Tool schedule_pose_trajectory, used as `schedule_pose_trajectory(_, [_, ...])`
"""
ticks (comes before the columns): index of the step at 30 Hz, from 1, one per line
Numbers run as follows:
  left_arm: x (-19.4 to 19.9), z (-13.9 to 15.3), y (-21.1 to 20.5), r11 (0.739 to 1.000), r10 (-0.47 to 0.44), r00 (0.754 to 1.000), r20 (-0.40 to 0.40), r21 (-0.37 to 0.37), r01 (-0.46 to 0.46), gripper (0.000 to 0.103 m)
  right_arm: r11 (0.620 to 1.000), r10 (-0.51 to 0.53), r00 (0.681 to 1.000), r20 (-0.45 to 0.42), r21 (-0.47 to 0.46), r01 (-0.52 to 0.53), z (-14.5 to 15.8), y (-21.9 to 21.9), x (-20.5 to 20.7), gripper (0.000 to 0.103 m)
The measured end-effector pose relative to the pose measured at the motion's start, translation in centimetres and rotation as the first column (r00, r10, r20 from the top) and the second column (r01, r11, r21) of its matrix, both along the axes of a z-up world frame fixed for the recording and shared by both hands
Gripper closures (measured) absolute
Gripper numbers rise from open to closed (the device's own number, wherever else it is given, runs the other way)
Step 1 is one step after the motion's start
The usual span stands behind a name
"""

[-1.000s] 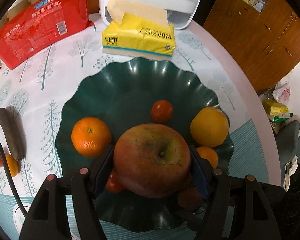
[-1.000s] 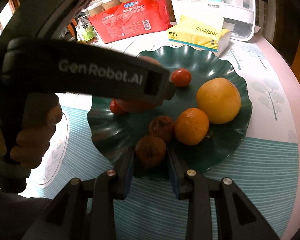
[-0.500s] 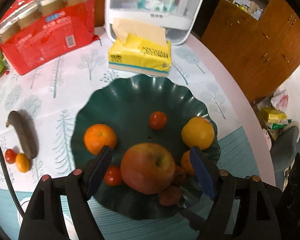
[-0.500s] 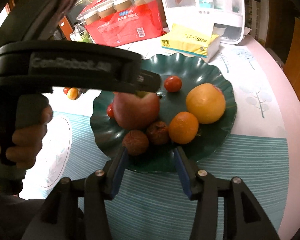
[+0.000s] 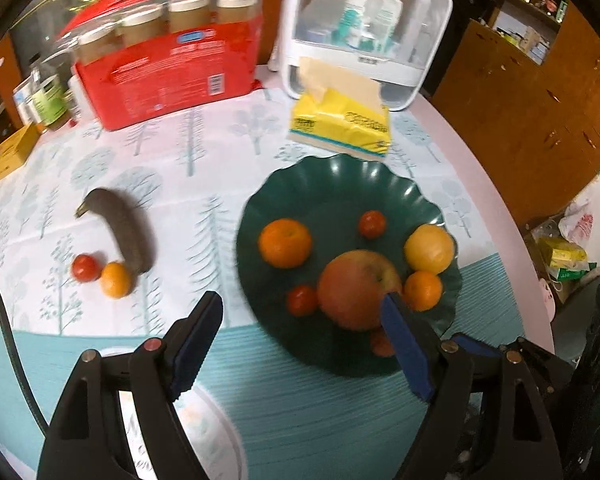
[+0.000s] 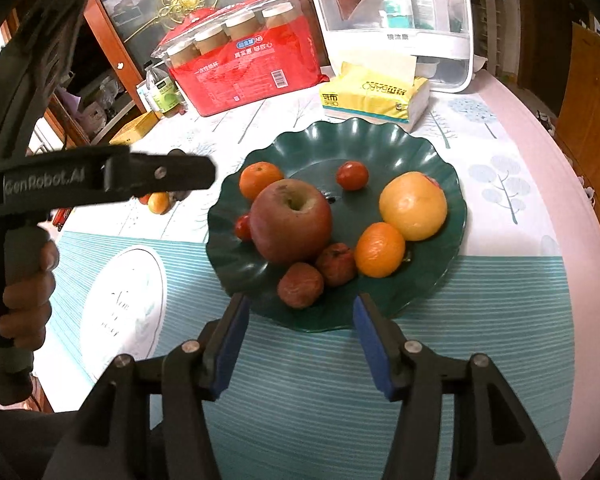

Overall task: Organize fruits
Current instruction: 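Withdraw both tools from the plate toward the cherry tomato and small mandarin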

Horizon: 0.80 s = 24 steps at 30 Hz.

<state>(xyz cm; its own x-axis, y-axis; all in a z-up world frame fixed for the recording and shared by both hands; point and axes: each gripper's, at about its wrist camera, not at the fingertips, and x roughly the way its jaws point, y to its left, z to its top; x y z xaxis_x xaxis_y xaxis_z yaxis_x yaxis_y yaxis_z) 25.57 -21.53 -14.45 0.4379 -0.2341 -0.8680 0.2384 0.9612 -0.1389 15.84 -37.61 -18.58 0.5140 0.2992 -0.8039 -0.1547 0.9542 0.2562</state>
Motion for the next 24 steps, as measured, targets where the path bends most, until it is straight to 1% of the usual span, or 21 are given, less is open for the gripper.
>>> schedule_pose_trajectory(4, [-0.9, 0.0, 2.2, 1.0, 0.028, 1.0, -0.004, 0.008, -0.028, 0.023, 1.0, -0.026, 1.0, -0.008, 0.017, 0.026, 0.3, 0.7, -0.3, 0.048])
schedule_pose_trajectory(12, [-2.4, 0.4, 7.6, 0.997, 0.072, 0.997, -0.008, 0.029, -0.072, 0.023, 0.994, -0.097, 0.994, -0.052, 0.049, 0.1, 0.3, 2.6, -0.3, 0.047])
schedule_pose_trajectory(18, [-2.7, 1.0, 11.9, 0.994, 0.101, 0.995, 0.002, 0.043, -0.101, 0.023, 0.986, -0.141, 0.987, -0.077, 0.08, 0.147, 0.3, 4.5, 0.0, 0.047])
schedule_pose_trajectory(24, [-2.4, 1.0, 16.1, 0.992, 0.112, 0.994, 0.004, 0.064, -0.112, 0.023, 0.982, -0.154, 0.983, -0.098, 0.095, 0.164, 0.2, 7.2, 0.8, 0.047])
